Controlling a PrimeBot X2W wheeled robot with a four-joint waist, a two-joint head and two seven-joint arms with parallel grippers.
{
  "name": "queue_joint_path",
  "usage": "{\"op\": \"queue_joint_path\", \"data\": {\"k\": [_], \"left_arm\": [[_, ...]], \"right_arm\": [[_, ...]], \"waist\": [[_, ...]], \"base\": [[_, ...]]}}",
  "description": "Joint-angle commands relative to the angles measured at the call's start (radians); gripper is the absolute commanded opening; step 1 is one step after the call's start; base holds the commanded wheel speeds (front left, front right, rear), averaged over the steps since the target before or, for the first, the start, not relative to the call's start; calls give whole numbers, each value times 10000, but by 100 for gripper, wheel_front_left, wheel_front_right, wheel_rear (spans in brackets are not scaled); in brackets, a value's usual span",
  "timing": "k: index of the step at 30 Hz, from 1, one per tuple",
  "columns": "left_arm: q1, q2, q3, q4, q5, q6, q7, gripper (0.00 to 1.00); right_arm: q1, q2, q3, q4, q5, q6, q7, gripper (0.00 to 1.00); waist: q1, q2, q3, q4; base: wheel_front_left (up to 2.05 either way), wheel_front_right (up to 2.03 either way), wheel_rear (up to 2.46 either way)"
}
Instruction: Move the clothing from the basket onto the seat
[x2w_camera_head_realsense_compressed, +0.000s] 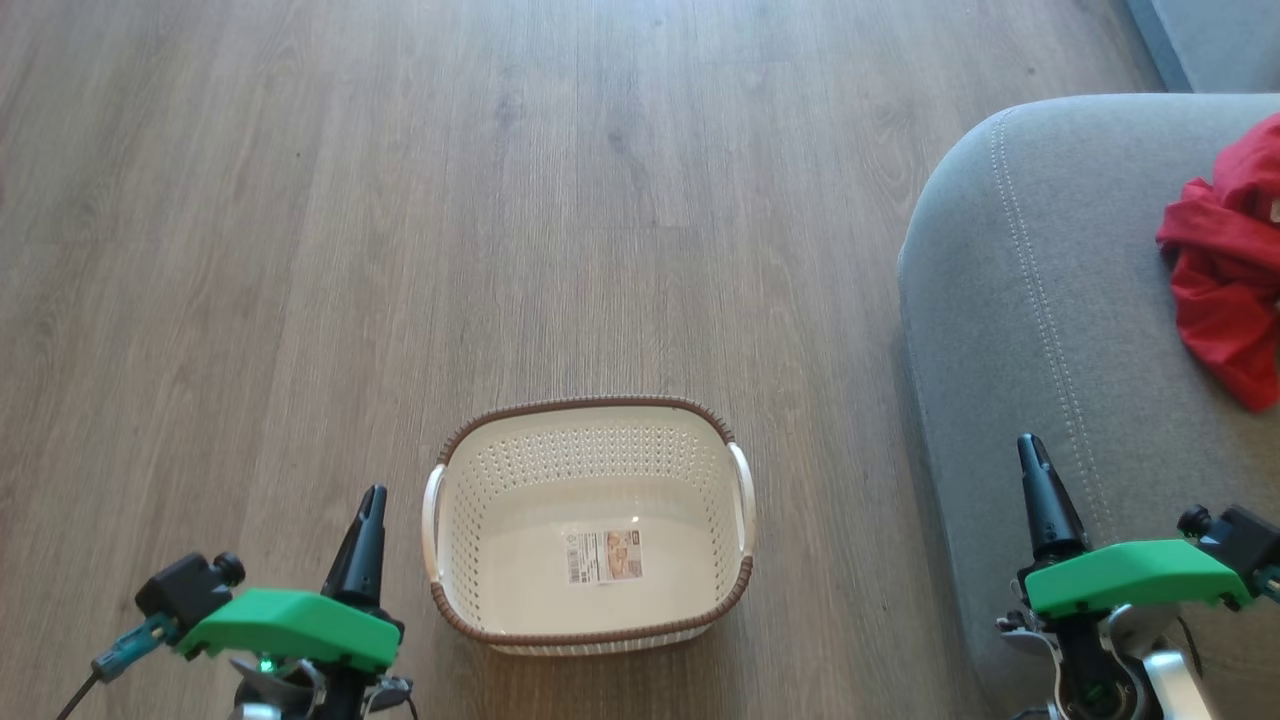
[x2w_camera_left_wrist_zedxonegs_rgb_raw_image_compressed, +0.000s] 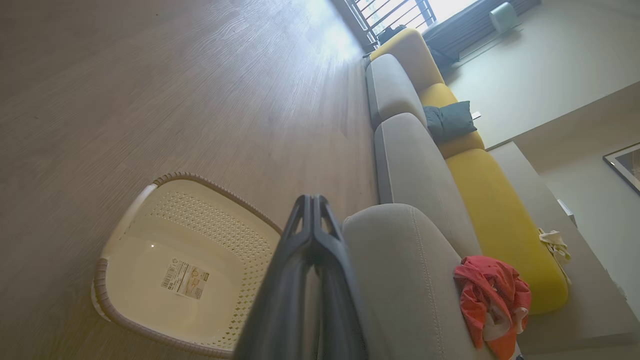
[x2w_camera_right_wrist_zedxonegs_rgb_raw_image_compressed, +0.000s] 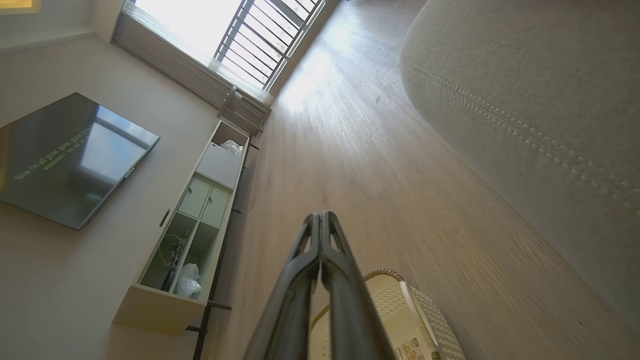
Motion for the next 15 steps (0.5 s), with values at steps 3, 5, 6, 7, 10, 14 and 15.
{"op": "queue_joint_path", "data": {"k": [3,5,6,7,10,14,15], "left_arm": [[-575,138,386,-315,-513,-120,142,0],[-583,140,434,-316,-732,-142,199,0],[-588,141,457,-317,-842,-153,228,0],[-592,142,481,-317,-952,-164,257,0],[-606,144,553,-319,-1281,-197,344,0],[-619,146,625,-321,-1609,-230,431,0],[-623,147,649,-321,-1718,-241,460,0]], "right_arm": [[-437,-129,34,-380,517,-1,120,0],[-441,-130,11,-384,734,-1,179,0],[-443,-129,-1,-386,843,-1,209,0],[-445,-129,-13,-389,952,-1,238,0],[-452,-129,-49,-395,1277,-1,327,0],[-458,-128,-85,-402,1603,-1,416,0],[-460,-128,-98,-404,1711,-1,446,0]], "waist": [[0,0,-25,-12],[0,0,-40,-18],[0,0,-47,-22],[0,0,-55,-25],[0,0,-77,-35],[0,0,-99,-46],[0,0,-107,-49]], "base": [[0,0,0],[0,0,0],[0,0,0],[0,0,0],[0,0,0],[0,0,0],[0,0,0]]}}
